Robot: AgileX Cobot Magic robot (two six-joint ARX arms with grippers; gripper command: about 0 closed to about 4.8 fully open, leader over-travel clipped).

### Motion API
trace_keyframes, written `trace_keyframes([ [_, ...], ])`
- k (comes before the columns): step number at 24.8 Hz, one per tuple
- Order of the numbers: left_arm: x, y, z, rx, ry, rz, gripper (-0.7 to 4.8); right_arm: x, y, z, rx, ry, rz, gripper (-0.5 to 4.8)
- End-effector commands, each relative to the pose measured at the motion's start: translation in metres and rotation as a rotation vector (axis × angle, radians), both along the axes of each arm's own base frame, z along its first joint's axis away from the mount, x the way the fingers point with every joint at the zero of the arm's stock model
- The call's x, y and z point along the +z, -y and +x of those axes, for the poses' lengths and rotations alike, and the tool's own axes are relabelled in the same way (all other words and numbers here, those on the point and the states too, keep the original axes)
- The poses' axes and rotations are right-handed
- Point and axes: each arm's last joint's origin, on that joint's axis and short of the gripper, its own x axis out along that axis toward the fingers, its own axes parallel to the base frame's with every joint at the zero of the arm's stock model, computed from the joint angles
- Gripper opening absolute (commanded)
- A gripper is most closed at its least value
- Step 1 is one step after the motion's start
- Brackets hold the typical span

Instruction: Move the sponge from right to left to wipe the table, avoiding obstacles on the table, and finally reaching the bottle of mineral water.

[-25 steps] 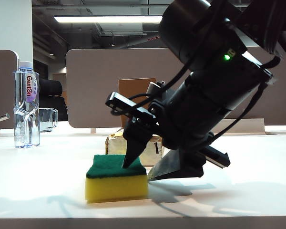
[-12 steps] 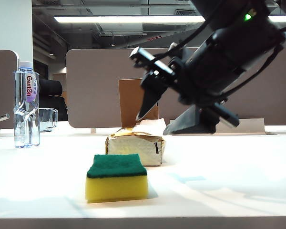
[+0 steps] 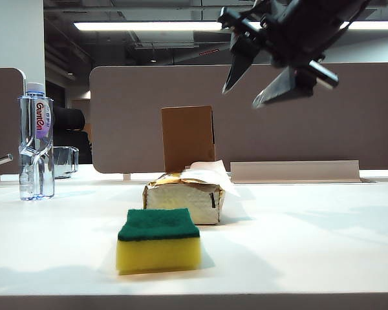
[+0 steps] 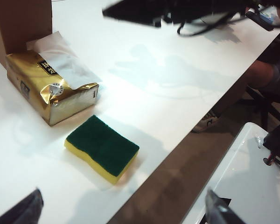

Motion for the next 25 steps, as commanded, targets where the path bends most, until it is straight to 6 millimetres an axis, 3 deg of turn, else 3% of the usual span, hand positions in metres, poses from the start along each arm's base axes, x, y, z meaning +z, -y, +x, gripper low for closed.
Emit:
trace_keyframes([
  [1, 0.002, 0.0, 0.0, -0.003, 0.018, -0.002, 4.58, 0.016, 0.021, 0.014, -0.004, 0.021, 0.036, 2.61],
  [8, 0.002, 0.0, 0.0, 0.013, 0.018, 0.008, 4.57, 0.028, 0.088, 0.036, -0.091, -0.011, -0.028, 2.6],
  [16, 0.002, -0.001, 0.001, 0.035, 0.023, 0.021, 4.57, 0.051, 0.164, 0.019, -0.227, 0.053, -0.069, 2.42],
  [20, 0.002, -0.001, 0.002, 0.046, 0.028, 0.028, 4.58, 0.06, 0.181, 0.003, -0.246, 0.06, -0.076, 2.42],
  [25, 0.003, -0.001, 0.002, 0.054, 0.032, 0.033, 4.58, 0.079, 0.185, -0.024, -0.264, 0.129, -0.125, 2.41],
])
